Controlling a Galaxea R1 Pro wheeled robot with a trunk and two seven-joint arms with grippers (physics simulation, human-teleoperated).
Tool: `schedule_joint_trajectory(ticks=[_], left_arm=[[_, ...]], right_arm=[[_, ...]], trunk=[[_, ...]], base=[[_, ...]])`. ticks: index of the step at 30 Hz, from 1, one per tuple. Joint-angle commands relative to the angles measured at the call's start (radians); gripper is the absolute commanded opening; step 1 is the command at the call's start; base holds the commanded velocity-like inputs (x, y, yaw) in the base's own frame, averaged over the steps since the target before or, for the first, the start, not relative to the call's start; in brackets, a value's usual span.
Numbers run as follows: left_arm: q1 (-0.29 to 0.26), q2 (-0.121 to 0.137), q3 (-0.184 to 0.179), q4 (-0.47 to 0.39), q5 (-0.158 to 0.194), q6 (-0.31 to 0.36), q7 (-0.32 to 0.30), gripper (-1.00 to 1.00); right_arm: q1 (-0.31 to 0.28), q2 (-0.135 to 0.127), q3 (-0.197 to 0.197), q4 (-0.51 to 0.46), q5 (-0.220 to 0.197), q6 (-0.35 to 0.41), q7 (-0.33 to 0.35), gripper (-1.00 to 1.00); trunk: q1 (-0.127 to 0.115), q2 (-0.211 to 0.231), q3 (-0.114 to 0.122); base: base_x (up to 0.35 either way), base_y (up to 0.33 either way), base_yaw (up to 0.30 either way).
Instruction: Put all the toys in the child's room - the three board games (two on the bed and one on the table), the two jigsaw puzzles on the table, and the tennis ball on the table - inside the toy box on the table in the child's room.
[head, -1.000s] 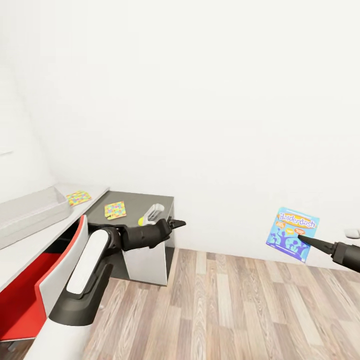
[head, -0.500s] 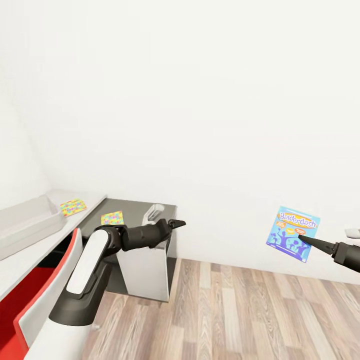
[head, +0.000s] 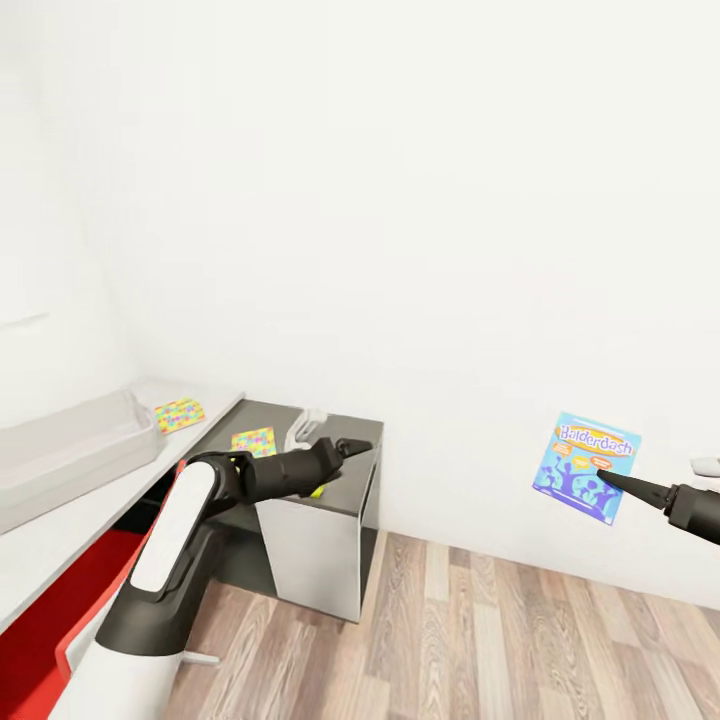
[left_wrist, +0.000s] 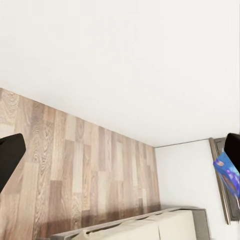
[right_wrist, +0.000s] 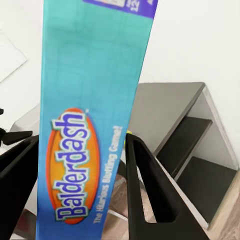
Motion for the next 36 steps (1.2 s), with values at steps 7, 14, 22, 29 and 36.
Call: schedule_joint_trajectory(ticks=[7,14,22,29,36], left_arm=[[0.001,0.006,0.005,-0.001,0.009,0.001,-0.047,1.0],[0.002,0.007,0.004,-0.002,0.009,0.001,-0.069,1.0],[0.002,0.008,0.002,0.0,0.008,0.001,-0.074,1.0],[0.002,0.008,0.002,0.001,0.008,0.001,-0.074,1.0],[0.002,0.008,0.003,0.001,0.008,0.001,-0.074,1.0]], right_arm=[[-0.001,-0.001,-0.002,0.0,-0.002,0.006,0.005,-1.0],[-0.002,-0.001,-0.002,0.0,-0.001,0.006,0.005,-1.0],[-0.002,-0.001,-0.003,0.0,-0.001,0.006,0.005,-1.0],[-0.002,-0.001,-0.003,0.0,-0.002,0.006,0.005,-1.0],[-0.002,-0.001,-0.003,0.0,-0.002,0.006,0.005,-1.0]], trunk=[[0.001,-0.002,0.0],[0.001,-0.002,0.0],[0.001,-0.002,0.003],[0.001,-0.002,0.008],[0.001,-0.002,0.016]], base=[[0.019,0.005,0.27],[0.005,0.001,0.281],[0.001,0.0,0.275],[0.0,0.0,0.242],[0.0,0.0,0.215]])
